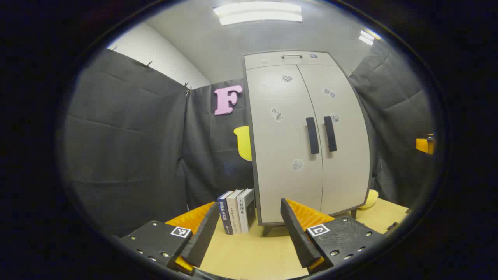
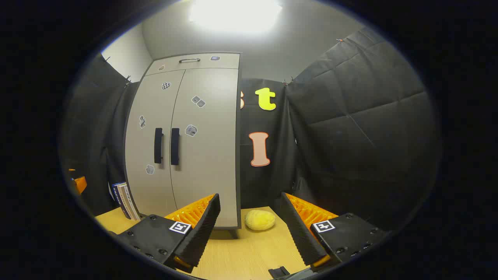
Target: Open the right door of the double-door shoe cabinet with the right hand, and open the left door with the left hand.
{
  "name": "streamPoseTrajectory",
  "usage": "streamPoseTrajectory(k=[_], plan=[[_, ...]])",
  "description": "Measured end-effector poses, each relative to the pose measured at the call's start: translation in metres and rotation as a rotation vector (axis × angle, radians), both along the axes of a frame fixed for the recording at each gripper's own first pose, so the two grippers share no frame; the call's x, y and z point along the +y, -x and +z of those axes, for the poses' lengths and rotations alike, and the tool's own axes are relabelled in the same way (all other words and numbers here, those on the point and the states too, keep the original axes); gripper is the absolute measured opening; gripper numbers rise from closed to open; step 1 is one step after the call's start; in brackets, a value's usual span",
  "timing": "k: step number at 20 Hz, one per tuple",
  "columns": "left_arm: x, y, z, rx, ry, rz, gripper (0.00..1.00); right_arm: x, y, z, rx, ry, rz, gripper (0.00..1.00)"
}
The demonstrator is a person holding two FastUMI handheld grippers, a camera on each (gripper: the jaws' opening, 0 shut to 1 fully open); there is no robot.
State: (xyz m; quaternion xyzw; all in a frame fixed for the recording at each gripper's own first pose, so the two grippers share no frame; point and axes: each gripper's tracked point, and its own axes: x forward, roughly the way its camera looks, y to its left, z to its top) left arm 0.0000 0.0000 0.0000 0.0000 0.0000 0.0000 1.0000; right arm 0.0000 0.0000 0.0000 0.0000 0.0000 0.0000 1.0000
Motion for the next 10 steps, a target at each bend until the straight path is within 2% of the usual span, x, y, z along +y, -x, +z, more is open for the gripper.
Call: streamPoseTrajectory(k=[10], plan=[[-0.008,-0.010,0.009,-0.022,-0.019,-0.012,0.92,0.003,-0.011,0.002,-0.007,0.003,0.000,0.98]])
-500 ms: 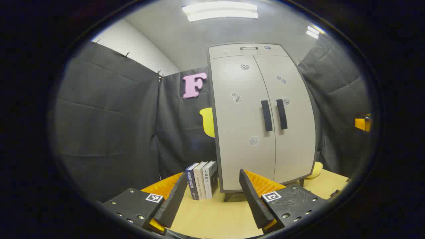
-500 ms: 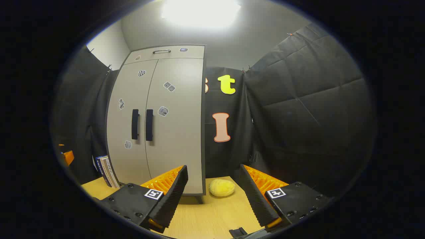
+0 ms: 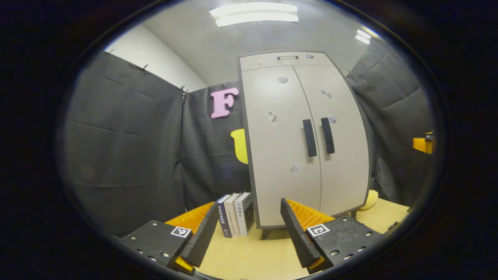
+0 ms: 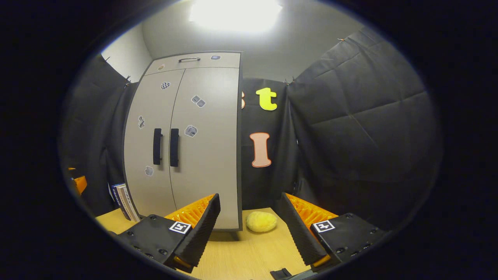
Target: Open the right door of the double-door shoe cabinet with the right hand, and open the left door with the left hand.
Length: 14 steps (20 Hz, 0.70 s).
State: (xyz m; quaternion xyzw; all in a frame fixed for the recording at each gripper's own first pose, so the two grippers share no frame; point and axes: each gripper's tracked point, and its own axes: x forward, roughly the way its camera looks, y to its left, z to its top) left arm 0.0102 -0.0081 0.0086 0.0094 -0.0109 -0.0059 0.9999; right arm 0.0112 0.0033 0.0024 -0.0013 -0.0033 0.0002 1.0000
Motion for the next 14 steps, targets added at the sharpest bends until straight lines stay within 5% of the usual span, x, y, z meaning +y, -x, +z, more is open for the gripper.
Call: streamPoseTrajectory(k=[14], plan=[[0.005,0.004,-0.005,0.004,-0.011,0.007,0.92,0.020,-0.016,0.005,-0.001,-0.001,0.044,0.98]])
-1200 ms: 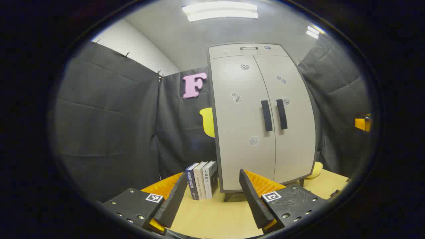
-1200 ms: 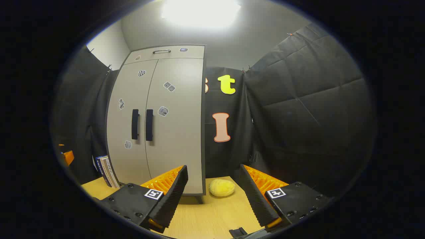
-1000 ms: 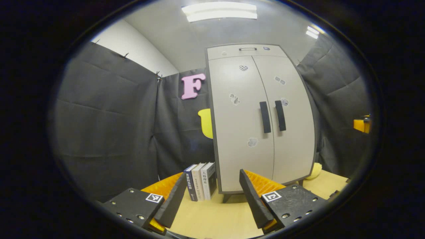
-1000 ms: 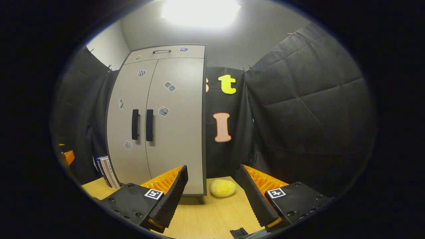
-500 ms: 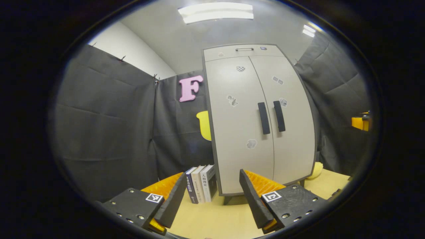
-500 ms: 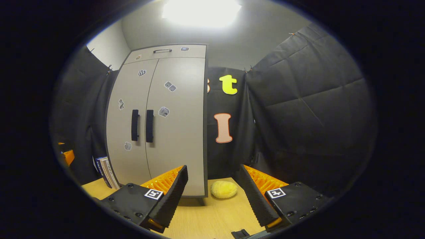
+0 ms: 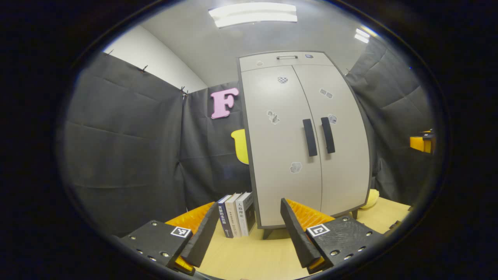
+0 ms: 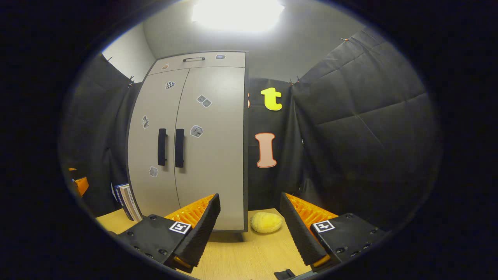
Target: Open the right door of the double-door shoe cabinet with the right hand, and open the left door with the left hand.
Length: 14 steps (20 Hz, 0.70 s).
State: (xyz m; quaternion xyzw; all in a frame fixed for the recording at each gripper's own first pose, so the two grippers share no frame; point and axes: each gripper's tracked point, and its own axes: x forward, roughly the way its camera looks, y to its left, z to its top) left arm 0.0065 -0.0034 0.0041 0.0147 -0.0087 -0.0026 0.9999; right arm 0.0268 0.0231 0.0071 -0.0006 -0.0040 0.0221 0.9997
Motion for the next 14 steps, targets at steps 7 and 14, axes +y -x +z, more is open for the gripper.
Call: streamPoseTrajectory(k=[7,14], plan=[[0.019,0.008,-0.003,0.004,-0.018,0.040,0.92,0.042,-0.039,0.022,-0.007,-0.018,0.080,0.98],[0.051,0.016,-0.013,0.031,-0.039,0.109,0.92,0.099,-0.084,0.044,-0.019,-0.029,0.162,0.98]])
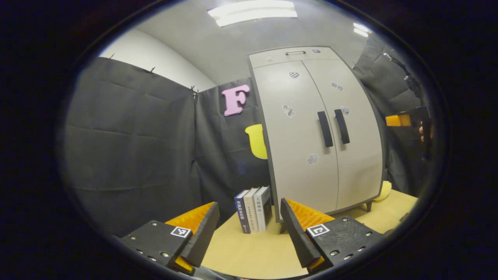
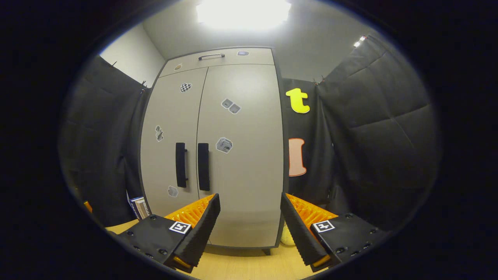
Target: Open the right door of the double-door shoe cabinet with the right hand, and open the left door with the left hand.
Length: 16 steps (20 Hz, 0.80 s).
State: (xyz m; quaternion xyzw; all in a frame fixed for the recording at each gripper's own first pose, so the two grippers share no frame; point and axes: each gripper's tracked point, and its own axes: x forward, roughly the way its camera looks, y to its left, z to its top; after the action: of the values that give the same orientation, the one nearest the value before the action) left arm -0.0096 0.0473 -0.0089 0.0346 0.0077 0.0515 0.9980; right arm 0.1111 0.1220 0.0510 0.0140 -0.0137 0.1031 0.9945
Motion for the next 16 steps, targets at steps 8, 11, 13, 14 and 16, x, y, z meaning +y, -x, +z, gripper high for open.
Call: streamPoseTrajectory(k=[8,11,13,14,16], plan=[[0.037,0.013,-0.007,0.017,-0.007,0.097,0.92,0.047,-0.047,0.017,-0.003,-0.024,0.048,0.97],[0.051,0.017,-0.009,0.027,-0.012,0.135,0.92,0.065,-0.063,0.019,0.002,-0.026,0.065,0.98],[0.060,0.021,-0.011,0.033,-0.013,0.159,0.92,0.078,-0.072,0.019,0.009,-0.026,0.080,0.98],[0.063,0.024,-0.014,0.037,-0.011,0.170,0.92,0.084,-0.076,0.018,0.011,-0.022,0.085,0.98],[0.069,0.027,-0.017,0.045,-0.011,0.188,0.92,0.093,-0.086,0.016,0.018,-0.013,0.083,0.98]])
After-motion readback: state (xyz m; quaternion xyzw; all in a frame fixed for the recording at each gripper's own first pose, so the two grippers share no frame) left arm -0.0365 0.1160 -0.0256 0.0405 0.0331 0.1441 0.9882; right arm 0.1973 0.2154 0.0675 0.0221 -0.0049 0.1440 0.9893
